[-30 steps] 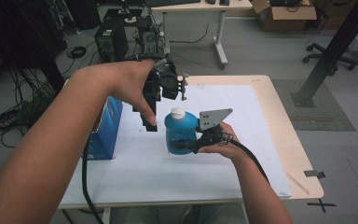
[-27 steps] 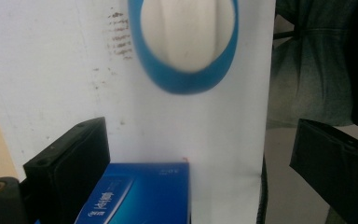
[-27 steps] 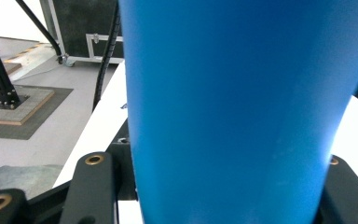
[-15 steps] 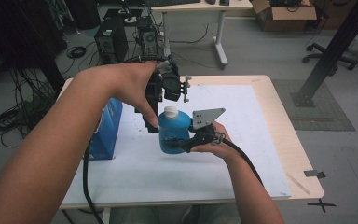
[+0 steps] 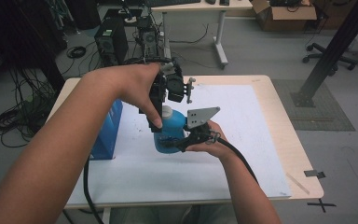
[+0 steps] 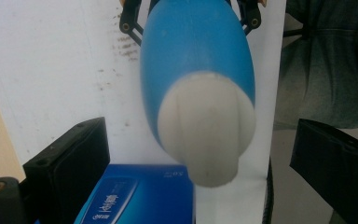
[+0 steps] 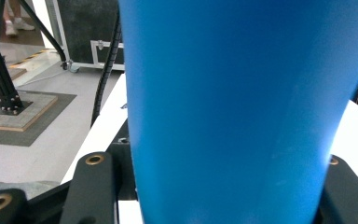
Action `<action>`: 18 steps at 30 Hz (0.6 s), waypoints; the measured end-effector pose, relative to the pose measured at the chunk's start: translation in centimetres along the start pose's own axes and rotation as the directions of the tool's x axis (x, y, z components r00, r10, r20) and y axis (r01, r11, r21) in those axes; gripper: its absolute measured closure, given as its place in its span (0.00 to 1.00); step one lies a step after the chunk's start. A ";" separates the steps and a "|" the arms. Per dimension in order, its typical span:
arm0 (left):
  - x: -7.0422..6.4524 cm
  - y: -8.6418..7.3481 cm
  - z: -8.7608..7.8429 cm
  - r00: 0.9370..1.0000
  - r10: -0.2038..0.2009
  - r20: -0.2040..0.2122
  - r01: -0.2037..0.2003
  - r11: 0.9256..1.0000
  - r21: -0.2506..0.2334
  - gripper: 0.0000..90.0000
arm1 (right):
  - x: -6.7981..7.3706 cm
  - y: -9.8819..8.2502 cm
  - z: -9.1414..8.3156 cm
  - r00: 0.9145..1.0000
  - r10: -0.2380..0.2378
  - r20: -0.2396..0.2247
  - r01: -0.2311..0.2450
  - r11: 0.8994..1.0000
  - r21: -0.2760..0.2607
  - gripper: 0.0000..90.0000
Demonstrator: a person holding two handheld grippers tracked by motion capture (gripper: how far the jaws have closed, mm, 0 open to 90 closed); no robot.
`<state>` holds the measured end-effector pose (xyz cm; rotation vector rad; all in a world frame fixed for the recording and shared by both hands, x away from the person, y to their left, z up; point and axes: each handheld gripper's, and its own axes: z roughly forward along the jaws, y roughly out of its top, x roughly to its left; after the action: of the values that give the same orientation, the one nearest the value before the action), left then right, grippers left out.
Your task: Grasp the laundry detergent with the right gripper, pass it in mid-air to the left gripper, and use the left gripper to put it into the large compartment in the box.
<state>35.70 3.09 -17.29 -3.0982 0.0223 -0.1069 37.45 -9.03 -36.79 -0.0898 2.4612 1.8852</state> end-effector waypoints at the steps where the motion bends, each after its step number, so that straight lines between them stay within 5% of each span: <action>1: 0.0 0.0 0.0 1.000 -0.001 -0.001 0.001 1.000 -0.002 0.05 | 0.0 0.1 0.1 1.000 -0.002 -0.001 0.002 1.000 0.000 0.49; 18: 0.0 0.4 1.0 1.000 -0.017 -0.009 0.017 1.000 0.000 0.05 | -0.1 0.6 0.8 1.000 -0.007 -0.002 0.007 1.000 -0.003 0.49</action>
<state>35.73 2.77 -18.28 -3.0984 -0.0035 -0.1220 37.53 -8.15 -36.44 -0.1001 2.4557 1.8876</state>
